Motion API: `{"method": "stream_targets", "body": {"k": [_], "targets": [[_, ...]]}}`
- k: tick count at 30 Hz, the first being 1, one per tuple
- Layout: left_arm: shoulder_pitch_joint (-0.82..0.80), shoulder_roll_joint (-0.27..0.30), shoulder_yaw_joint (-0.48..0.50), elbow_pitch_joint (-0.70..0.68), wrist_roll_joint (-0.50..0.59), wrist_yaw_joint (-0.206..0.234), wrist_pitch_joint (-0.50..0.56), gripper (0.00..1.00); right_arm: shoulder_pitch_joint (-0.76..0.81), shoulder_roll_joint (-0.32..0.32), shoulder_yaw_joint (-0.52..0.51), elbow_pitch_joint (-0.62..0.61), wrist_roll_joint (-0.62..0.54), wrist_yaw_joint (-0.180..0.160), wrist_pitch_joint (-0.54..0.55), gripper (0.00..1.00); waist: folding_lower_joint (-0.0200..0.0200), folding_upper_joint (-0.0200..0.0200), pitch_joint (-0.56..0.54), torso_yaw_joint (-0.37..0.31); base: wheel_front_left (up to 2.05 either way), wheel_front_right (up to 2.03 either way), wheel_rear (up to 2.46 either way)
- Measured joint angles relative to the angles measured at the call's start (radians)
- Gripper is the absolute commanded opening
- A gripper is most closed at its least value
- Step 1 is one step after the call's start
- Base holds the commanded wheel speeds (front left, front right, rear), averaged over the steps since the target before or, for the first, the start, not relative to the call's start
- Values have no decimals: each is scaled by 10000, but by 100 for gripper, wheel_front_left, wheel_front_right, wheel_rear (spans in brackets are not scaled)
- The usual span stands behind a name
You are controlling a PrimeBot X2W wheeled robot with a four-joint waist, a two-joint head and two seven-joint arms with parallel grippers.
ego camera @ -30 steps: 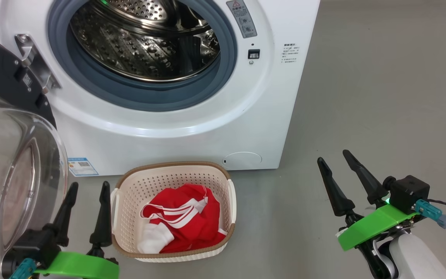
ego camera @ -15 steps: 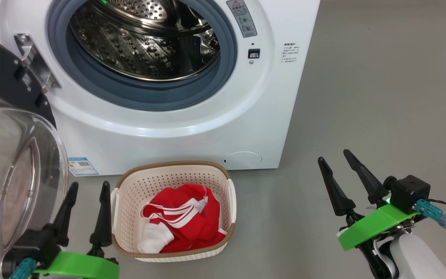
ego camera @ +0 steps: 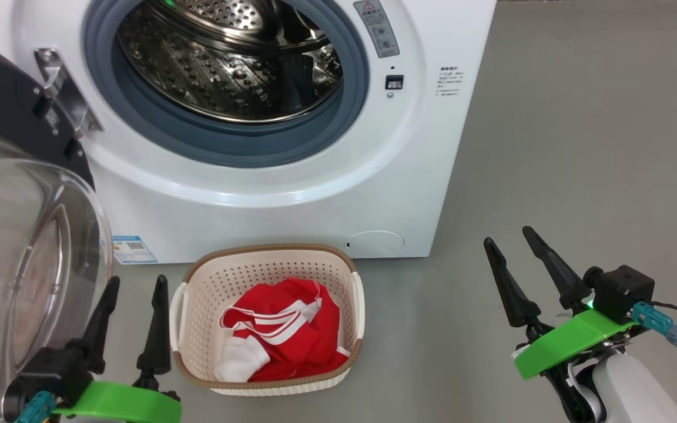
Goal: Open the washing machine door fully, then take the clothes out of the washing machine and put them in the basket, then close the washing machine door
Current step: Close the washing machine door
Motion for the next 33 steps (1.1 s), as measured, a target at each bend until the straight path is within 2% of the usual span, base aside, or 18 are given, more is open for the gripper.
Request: {"method": "stream_targets", "body": {"k": [12, 33], "targets": [[0, -2, -42, 107, 0, 15, 0, 100, 0, -2, 15, 13, 0, 0, 0, 100, 0, 0, -103, 607, 0, 0, 0], [202, 21, -173, 157, 19, 449, 63, 100, 161, -6, 282, 107, 75, 0, 0, 100, 0, 0, -457, 2298, 0, 0, 0]]}}
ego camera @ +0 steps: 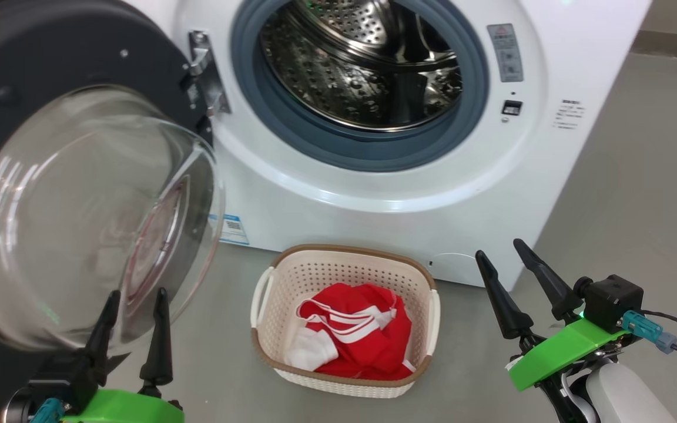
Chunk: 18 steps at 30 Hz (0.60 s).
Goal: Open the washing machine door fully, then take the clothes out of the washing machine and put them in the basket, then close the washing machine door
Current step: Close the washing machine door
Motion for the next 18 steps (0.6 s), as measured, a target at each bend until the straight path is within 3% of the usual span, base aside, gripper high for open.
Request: {"method": "stream_targets", "body": {"k": [18], "targets": [[173, 31, -19, -96, 0, 357, 84, 100, 1, -21, 46, 56, 13, 0, 0, 100, 0, 0, -163, 1319, 0, 0, 0]]}}
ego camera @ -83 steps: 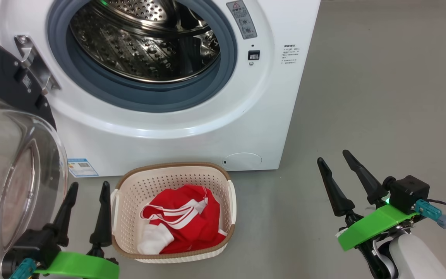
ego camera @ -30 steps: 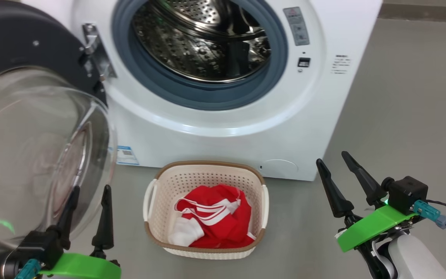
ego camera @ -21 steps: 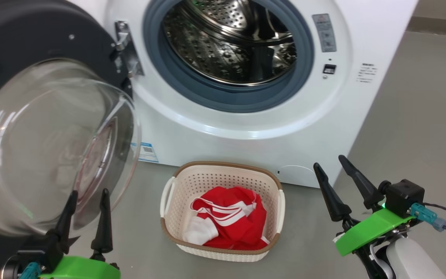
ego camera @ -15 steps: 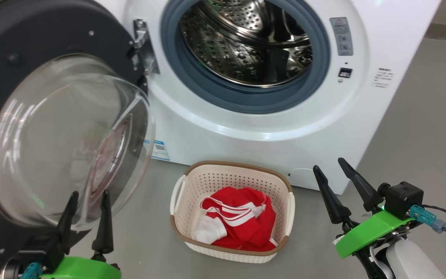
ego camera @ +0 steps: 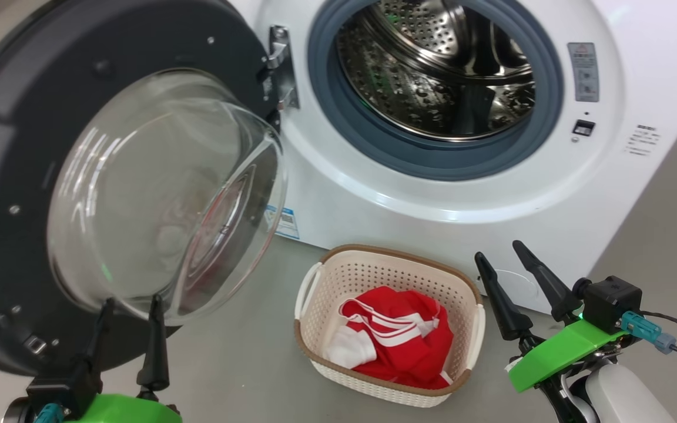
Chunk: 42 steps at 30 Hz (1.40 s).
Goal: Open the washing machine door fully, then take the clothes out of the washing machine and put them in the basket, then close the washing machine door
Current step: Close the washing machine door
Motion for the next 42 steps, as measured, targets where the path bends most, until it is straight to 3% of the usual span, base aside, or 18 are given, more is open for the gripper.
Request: {"method": "stream_targets", "body": {"k": [13, 42], "targets": [[17, 13, 59, 0, -21, 173, 0, 100, -1, 33, -4, 13, 0, 0, 0, 100, 0, 0, 60, 691, 0, 0, 0], [26, 19, 25, 8, -165, 276, 12, 100, -1, 21, 29, 19, 15, 0, 0, 100, 0, 0, 91, 766, 0, 0, 0]]}}
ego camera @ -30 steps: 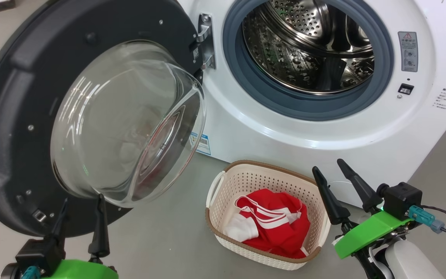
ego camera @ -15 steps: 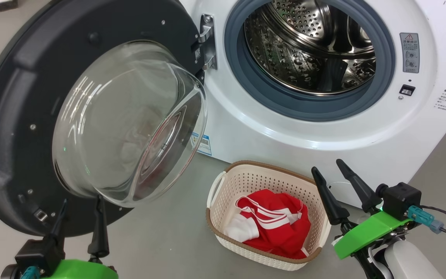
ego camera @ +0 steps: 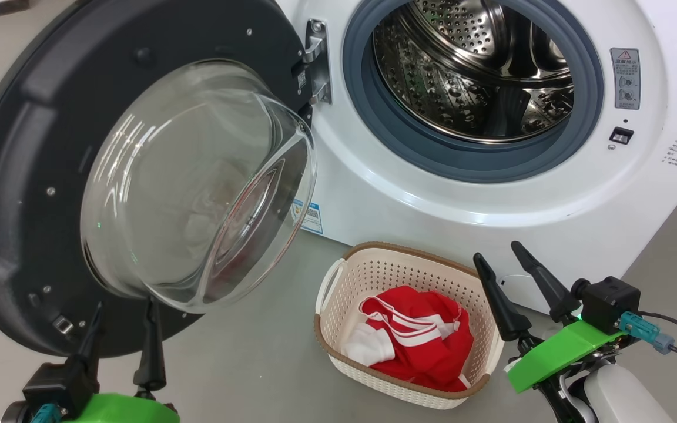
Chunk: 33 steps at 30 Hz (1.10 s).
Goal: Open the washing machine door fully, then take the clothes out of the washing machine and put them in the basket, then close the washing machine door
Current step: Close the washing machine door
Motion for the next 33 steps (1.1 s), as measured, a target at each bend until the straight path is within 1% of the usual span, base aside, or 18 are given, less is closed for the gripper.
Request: {"method": "stream_targets", "body": {"k": [7, 8, 9, 11, 12, 22, 24, 29, 31, 33], "targets": [[0, 19, -10, 2, -13, 0, -2, 100, 0, 2, 0, 13, 0, 0, 0, 100, 0, 0, -14, -7, 0, 0, 0], [0, 36, -12, 2, -23, 0, -2, 88, 0, 2, 0, 15, 0, 0, 0, 100, 0, 0, -15, -9, 0, 0, 0], [0, 65, -12, -4, -23, 0, 0, 64, 0, 2, 0, 15, 0, 0, 0, 100, 0, 0, -17, -10, 0, 0, 0], [0, 140, -10, -25, -25, 0, 0, 27, 0, 2, -2, 15, 0, 0, 0, 100, 0, 0, -16, -5, 0, 0, 0], [-1, 173, -8, -50, -25, 0, 2, 0, 0, 2, -2, 17, 0, 0, 0, 100, 0, 0, -19, -2, 0, 0, 0], [-3, 393, -12, -541, -105, -4, 234, 0, 1, 12, -35, 15, 0, 0, 0, 100, 0, 0, -39, 73, 0, 0, 0], [-11, 456, 21, -734, -270, -48, 267, 0, 1, 17, -48, 13, 0, 0, 0, 100, 0, 0, -48, 101, 0, 0, 0], [-142, 943, 267, -1453, -403, -244, 554, 0, 44, 36, -73, 4, 0, 0, 0, 100, 0, 0, -31, 194, 0, 0, 0], [-327, 1016, 514, -1881, -807, -393, 681, 0, 114, 46, -82, 4, -2, 0, 0, 100, 0, 0, -26, 235, 0, 0, 0], [-550, 1246, 706, -2278, -932, -493, 886, 0, 198, 50, -102, 4, -2, 0, 0, 100, 0, 0, -21, 282, 0, 0, 0]]}}
